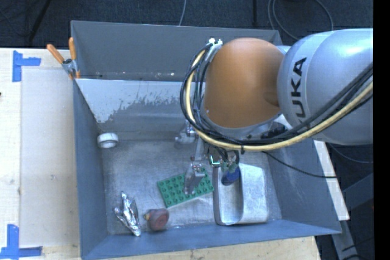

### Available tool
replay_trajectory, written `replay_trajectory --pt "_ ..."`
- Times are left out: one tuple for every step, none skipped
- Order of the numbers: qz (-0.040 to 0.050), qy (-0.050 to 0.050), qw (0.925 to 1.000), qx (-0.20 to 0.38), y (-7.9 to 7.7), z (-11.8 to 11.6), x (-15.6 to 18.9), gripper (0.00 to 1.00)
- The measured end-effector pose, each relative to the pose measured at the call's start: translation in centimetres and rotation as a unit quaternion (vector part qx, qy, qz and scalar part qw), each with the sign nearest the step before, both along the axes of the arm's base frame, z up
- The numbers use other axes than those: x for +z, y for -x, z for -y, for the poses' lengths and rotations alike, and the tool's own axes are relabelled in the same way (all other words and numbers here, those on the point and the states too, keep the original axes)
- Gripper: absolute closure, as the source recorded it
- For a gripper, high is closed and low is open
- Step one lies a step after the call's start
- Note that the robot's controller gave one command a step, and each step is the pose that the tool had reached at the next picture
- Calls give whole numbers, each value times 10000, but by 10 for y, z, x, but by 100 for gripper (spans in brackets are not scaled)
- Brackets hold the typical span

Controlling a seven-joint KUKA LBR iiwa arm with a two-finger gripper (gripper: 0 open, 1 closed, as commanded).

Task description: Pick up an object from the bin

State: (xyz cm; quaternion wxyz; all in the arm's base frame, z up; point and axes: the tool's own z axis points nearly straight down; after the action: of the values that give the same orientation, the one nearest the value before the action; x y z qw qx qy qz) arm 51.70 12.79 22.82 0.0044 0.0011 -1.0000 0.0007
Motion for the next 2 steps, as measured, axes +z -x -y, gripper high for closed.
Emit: replay_trajectory --pt "57 -20 9980 632 -30 49 -158 0" --pt "45 -12 9974 716 -16 38 -127 0"
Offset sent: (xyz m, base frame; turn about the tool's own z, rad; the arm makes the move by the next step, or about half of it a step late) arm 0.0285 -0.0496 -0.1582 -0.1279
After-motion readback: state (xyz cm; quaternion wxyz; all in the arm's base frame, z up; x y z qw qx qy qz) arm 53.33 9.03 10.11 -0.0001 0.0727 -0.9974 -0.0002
